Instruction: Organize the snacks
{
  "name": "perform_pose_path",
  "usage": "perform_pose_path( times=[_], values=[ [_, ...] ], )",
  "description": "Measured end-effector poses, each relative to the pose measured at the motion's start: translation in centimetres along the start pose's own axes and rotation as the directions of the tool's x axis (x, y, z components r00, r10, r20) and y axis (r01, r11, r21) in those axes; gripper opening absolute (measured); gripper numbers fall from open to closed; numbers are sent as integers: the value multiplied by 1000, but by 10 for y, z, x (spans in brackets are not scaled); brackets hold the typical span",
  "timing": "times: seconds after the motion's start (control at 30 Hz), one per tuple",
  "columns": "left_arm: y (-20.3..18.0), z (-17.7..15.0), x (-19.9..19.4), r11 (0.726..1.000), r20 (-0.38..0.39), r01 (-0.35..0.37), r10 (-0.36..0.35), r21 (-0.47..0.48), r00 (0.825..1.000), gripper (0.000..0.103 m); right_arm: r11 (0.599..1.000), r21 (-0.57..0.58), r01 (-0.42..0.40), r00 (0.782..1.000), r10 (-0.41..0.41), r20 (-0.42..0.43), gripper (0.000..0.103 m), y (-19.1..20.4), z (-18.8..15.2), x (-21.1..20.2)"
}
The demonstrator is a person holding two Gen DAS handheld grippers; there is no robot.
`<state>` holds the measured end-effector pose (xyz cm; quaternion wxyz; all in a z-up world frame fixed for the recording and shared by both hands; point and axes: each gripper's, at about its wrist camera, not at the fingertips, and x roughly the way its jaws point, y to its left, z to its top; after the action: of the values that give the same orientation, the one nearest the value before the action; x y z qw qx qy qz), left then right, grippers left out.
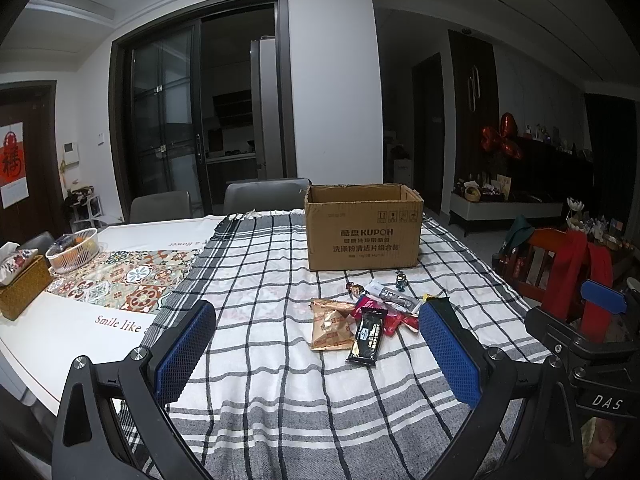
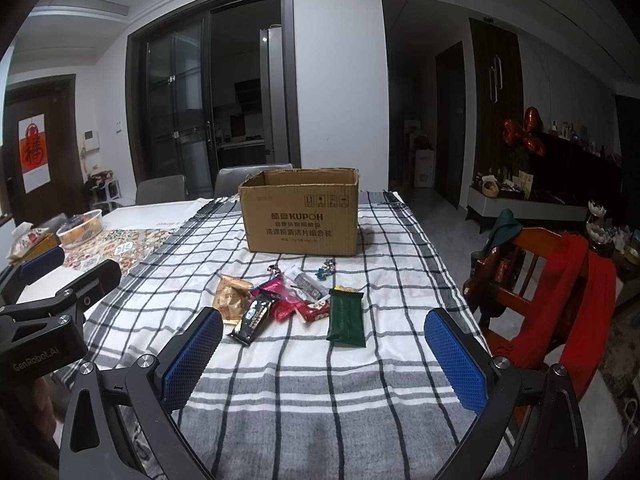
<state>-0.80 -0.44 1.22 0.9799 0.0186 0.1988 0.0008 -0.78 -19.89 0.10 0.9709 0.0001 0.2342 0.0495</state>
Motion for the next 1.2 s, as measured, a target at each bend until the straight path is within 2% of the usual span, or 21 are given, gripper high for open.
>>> perform_pose_path(
  times=[0.4,0.53,0.6,0.67,0.8,1.0,1.2],
  values=[
    [-10,-9,25,998,-58,54,-51,43,997,103,999,36,-17,997,20,-80,102,-12,-12,30],
    [-18,-11,41,995,-90,73,-67,67,994,92,999,45,-14,993,19,-116,102,-17,-16,46],
    [-21,-13,49,995,-106,80,-73,66,992,92,999,45,-10,991,15,-129,102,-19,-16,51],
    [-23,-13,58,994,-123,88,-80,64,989,86,999,44,-10,990,16,-138,101,-21,-15,57],
    [-28,-13,78,993,-164,106,-95,58,982,83,1000,27,-14,988,17,-155,97,-22,-13,72],
    [-37,-15,106,988,-211,136,-118,73,970,71,999,24,-33,982,37,-183,88,-25,-10,97],
    [-45,-18,135,983,-257,161,-134,91,957,63,997,53,-56,967,67,-246,80,-30,-11,132]
  ],
)
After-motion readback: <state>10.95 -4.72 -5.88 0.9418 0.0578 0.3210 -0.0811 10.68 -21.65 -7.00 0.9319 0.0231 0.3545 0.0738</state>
